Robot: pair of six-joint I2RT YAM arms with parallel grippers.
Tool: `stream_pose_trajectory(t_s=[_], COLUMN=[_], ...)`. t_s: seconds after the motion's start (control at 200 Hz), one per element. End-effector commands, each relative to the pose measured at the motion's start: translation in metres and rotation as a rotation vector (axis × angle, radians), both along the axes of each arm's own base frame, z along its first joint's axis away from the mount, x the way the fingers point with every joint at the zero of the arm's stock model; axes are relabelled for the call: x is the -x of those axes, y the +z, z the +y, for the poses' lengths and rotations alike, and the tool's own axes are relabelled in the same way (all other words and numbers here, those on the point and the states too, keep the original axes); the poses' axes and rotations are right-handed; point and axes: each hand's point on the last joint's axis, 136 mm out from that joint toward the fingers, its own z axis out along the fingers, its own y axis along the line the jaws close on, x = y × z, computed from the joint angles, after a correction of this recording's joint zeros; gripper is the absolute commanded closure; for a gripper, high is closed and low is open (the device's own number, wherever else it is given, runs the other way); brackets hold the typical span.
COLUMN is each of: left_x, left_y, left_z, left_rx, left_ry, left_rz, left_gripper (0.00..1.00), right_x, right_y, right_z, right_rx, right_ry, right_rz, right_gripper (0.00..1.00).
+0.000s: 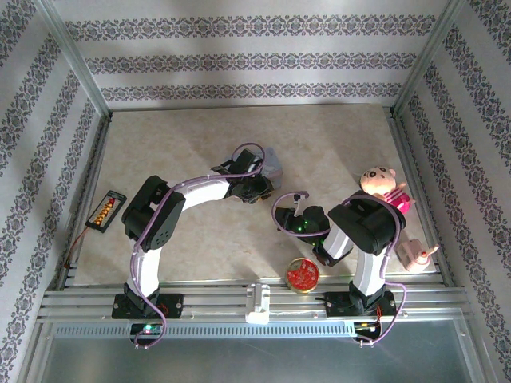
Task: Unlock a padlock with a key
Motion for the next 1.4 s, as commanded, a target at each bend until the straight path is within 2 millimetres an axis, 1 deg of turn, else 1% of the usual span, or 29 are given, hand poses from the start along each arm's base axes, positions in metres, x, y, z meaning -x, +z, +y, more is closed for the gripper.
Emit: stream_pose_trajectory(t_s=[0.0,0.28,0.455,0.74,0.955,1.394], left_x=[0.007,0.008,0.008,0.009,0.009,0.009], left_y=[0.001,-0.003,-0.006,-0.005,-0.007,-0.008], left_z=[-0.006,-0.007,-0.006,-0.008,-0.007,-0.008], left_rx=[0.068,0.072,0.07,0.075,0.075,0.078], left_ry=[0.007,-0.002,-0.002,-0.008,-0.009,-0.014], left_rz=[0.079,0.085,0.087,0.085,0.087,0.086], left_gripper=[0.93,0.93,0.93,0.94,0.94,0.94], right_x=[-0.001,-0.005,-0.007,-0.009,-0.01,-0.014], right_y=[0.015,0.02,0.02,0.017,0.024,0.026], right_z=[0.01,0.016,0.02,0.02,0.02,0.023], right_rx=[-0.031,-0.048,-0.055,-0.056,-0.064,-0.081], right_ry=[0.038,0.049,0.056,0.051,0.053,0.061], right_rz=[-0.042,-0.05,-0.044,-0.038,-0.054,-0.05], right_gripper=[1.0,1.0,1.0,1.0,1.0,1.0])
